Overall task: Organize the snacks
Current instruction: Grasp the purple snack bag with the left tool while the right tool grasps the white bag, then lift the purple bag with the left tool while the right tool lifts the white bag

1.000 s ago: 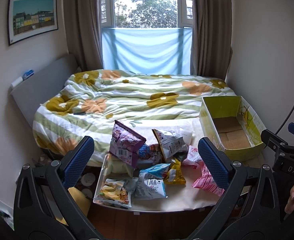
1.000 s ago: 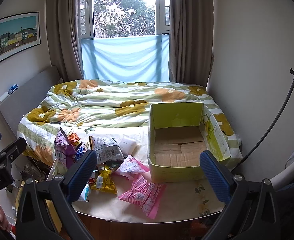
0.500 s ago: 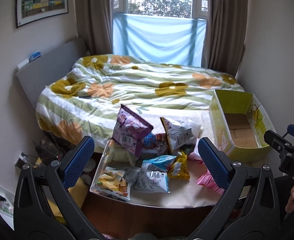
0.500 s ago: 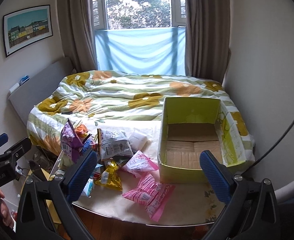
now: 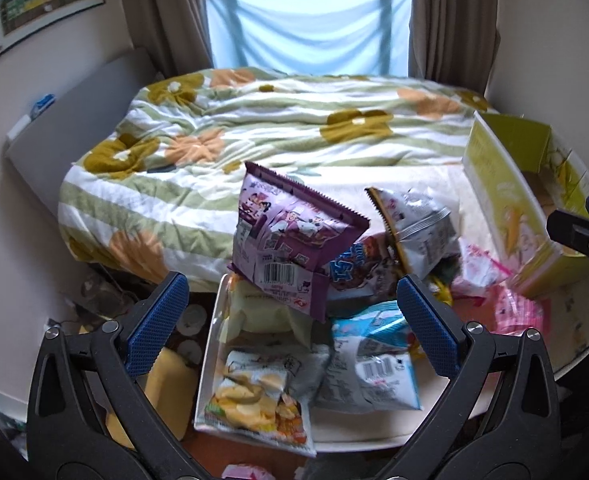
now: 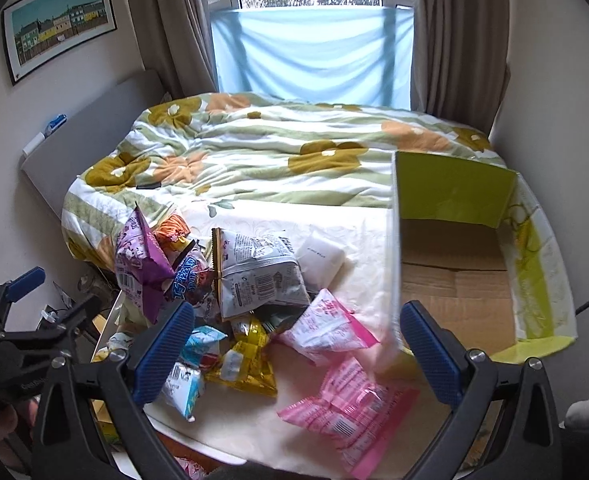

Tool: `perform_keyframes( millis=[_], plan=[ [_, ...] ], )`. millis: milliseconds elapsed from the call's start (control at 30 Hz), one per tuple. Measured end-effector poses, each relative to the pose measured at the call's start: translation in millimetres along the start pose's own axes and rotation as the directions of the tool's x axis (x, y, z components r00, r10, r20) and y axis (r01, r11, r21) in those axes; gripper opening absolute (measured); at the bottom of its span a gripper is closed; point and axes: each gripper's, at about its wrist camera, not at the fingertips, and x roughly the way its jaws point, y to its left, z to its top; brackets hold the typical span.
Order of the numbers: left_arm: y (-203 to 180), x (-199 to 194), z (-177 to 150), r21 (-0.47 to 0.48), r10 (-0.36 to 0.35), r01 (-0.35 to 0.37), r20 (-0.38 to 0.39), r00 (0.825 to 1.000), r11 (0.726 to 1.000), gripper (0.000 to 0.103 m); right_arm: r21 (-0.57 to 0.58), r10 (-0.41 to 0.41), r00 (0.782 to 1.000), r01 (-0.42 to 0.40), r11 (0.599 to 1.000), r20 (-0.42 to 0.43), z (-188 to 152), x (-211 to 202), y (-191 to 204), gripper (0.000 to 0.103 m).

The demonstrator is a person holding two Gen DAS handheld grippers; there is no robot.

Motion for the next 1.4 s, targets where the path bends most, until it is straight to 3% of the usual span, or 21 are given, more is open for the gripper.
perform_keyframes(
  millis=[333, 733, 967, 1400],
  plan=[
    [-0.1, 89.6, 13.0, 0.0, 0.023, -0.023, -0.043, 0.999, 1.0, 0.102, 0.035, 0.015, 0.993, -0.011, 0.999, -0.119, 19.9, 89.1, 18.8, 0.103],
    [-2.0, 130.0, 25.8, 0.02, 0.098, -0.097, -0.054, 0.994, 0.995, 0.102, 0.102, 0.06, 0.979, -0.041, 0.994, -0.192, 36.2, 140.4, 25.0, 0.103],
    [12.9, 137.2, 24.8, -0.046, 0.064, -0.069, -0.104, 0.992, 0.997, 0.076, 0.088, 0.066, 0.973, -0.047, 0.995, -0.223, 37.9, 158.4, 32.1, 0.103],
    [9.5, 130.7, 21.2, -0.026, 0.058, -0.061, -0.104, 0.993, 0.998, 0.066, 0.071, 0.039, 0.965, -0.021, 0.997, -0.259, 30.4, 183.2, 35.2, 0.103]
  ],
)
